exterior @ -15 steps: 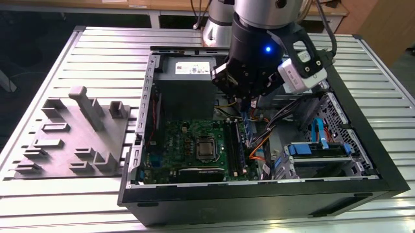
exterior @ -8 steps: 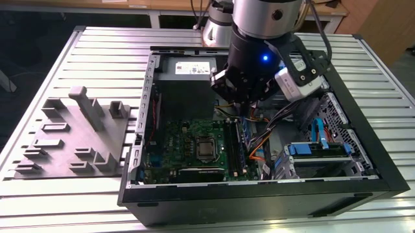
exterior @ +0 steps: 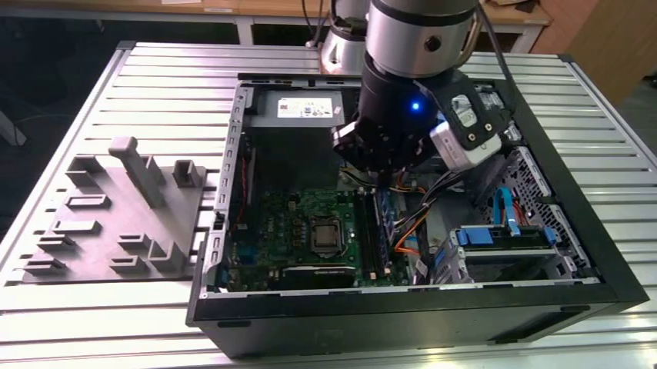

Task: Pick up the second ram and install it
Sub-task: 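Insert the second ram into the second slot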

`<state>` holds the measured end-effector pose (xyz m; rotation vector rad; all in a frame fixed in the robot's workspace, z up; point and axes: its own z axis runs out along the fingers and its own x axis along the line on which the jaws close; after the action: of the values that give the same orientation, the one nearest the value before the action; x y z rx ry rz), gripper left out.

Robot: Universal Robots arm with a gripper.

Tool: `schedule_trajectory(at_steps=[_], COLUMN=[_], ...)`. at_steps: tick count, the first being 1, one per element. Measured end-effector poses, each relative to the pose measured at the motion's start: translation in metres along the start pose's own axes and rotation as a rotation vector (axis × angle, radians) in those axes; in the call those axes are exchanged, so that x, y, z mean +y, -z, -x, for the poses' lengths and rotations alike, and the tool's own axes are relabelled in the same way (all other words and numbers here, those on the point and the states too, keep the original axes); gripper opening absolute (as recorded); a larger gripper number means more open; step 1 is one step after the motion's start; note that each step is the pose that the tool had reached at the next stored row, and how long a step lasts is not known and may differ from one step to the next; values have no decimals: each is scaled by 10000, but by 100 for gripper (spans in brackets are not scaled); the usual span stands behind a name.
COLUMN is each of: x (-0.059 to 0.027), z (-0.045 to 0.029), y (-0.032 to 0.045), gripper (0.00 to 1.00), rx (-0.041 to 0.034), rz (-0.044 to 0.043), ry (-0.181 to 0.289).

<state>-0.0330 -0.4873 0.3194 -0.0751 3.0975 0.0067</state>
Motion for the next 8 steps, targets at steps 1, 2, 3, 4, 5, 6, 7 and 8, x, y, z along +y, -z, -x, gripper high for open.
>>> schedule_trajectory(at_steps=[1,2,3,4,5,6,7,8], x=[0,0,0,0,0,0,-1,-1], z=[-1,-1,-2,-3,-3,-4,-5,-6], y=[-17,-34,-50,-68,-85,-101,-118,-135], gripper=[11,11,11,11,11,11,11,11], rx=[0,0,0,0,0,0,0,0], rz=[-1,-1,-1,0,0,0,0,0], ry=[3,7,10,15,19,22,26,28])
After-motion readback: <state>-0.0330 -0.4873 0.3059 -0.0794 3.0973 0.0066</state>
